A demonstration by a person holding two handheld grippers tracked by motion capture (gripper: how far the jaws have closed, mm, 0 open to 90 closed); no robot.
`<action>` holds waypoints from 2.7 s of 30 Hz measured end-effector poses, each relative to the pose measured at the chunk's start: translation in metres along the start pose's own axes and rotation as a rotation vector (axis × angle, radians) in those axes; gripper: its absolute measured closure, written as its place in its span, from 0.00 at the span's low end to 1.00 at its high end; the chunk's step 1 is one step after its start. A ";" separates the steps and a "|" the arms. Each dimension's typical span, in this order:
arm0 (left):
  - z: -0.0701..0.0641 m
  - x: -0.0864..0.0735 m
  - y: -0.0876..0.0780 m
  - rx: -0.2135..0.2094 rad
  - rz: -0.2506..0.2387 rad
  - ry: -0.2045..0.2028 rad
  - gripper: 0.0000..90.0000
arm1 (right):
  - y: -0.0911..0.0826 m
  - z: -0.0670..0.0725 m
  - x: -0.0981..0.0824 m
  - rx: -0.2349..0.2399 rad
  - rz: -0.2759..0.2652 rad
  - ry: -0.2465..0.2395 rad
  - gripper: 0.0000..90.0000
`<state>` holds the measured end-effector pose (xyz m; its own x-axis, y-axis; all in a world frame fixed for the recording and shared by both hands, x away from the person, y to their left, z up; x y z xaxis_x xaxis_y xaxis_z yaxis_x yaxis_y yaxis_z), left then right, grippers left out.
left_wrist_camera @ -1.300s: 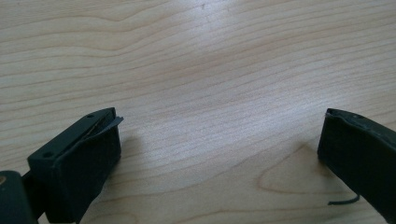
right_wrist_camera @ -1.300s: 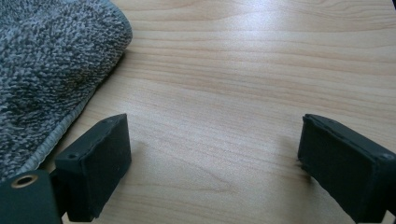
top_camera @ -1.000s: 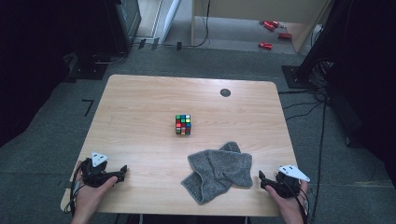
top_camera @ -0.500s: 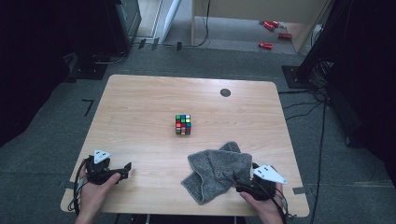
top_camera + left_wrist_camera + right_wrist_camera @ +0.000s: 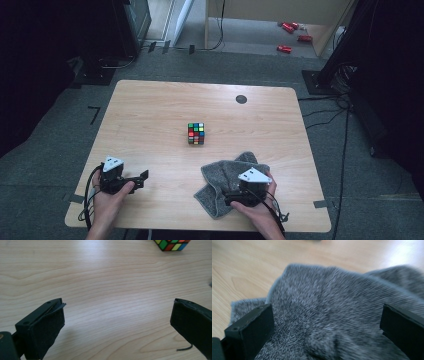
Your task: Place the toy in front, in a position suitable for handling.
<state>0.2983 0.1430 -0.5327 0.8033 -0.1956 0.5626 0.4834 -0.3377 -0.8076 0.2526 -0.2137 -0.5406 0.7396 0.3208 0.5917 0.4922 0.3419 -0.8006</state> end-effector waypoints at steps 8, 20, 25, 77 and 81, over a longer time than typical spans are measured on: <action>-0.011 0.013 0.007 -0.012 -0.017 0.024 0.00 | 0.022 0.011 -0.006 -0.051 0.076 -0.045 0.08; -0.032 0.037 0.019 -0.052 -0.038 0.072 0.00 | 0.015 0.000 -0.008 -0.058 0.030 -0.039 0.69; -0.048 0.048 0.032 -0.075 -0.032 0.112 0.00 | 0.004 -0.018 -0.006 -0.081 -0.018 0.005 0.80; -0.131 0.130 0.143 0.165 0.012 0.016 0.32 | -0.009 -0.087 -0.028 -0.162 -0.018 0.140 0.73; -0.128 0.128 0.138 0.150 -0.002 0.038 0.36 | -0.008 -0.087 -0.028 -0.162 -0.020 0.141 0.73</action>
<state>0.4230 -0.0460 -0.5496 0.7896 -0.2309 0.5685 0.5339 -0.1979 -0.8220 0.2677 -0.3020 -0.5585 0.7804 0.1852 0.5972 0.5660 0.1966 -0.8006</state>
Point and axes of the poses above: each handheld gripper's, and its own axes: y roughly forward along the jaws, x roughly out of its top, z roughly to its left, the point moved 6 cm from there along y, roughly forward along the jaws, and after that the axes turned 13 degrees about z, right-handed, at the moved point
